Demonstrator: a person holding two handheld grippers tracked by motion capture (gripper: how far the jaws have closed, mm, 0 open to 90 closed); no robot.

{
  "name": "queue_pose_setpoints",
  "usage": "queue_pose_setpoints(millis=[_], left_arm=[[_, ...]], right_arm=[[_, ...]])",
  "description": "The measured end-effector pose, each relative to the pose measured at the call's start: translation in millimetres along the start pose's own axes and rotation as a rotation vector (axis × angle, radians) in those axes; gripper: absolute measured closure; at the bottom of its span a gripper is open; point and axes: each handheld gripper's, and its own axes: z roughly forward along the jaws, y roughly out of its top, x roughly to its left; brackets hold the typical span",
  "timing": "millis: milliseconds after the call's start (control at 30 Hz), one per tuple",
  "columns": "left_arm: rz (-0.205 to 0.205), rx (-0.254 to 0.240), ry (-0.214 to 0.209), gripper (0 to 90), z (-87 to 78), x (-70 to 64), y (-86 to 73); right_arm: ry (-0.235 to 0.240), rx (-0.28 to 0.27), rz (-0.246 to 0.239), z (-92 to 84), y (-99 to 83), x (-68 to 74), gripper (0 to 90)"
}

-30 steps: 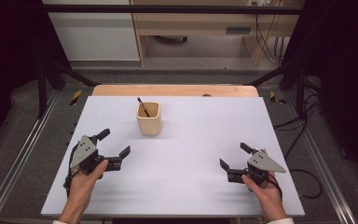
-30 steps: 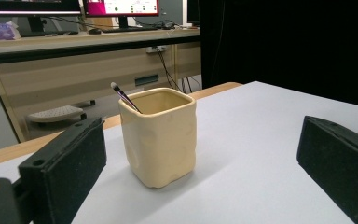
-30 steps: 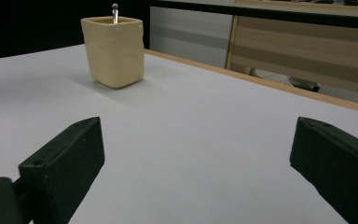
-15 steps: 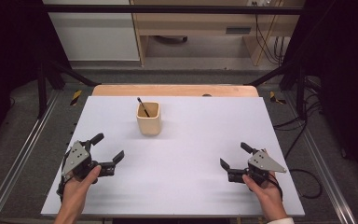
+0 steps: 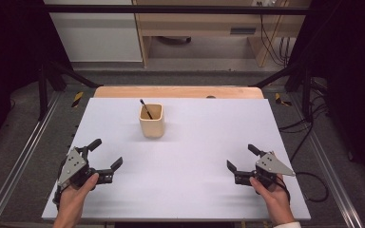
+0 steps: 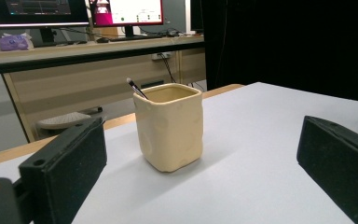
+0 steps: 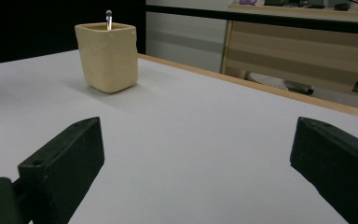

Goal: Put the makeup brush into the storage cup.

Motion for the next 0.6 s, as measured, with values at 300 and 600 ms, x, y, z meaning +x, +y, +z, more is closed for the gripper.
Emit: queue_pose_setpoints(millis=[300, 600], left_arm=[[0.013, 0.002, -0.003, 1.0, -6.8, 0.0, -5.7], [0.042, 0.000, -0.002, 1.0, -13.1, 0.8, -10.1]], right_arm=[[-0.011, -0.019, -0.003, -6.0, 3.2, -3.1, 3.2], [-0.025, -0.028, 0.003, -10.1, 3.9, -7.1, 3.3]])
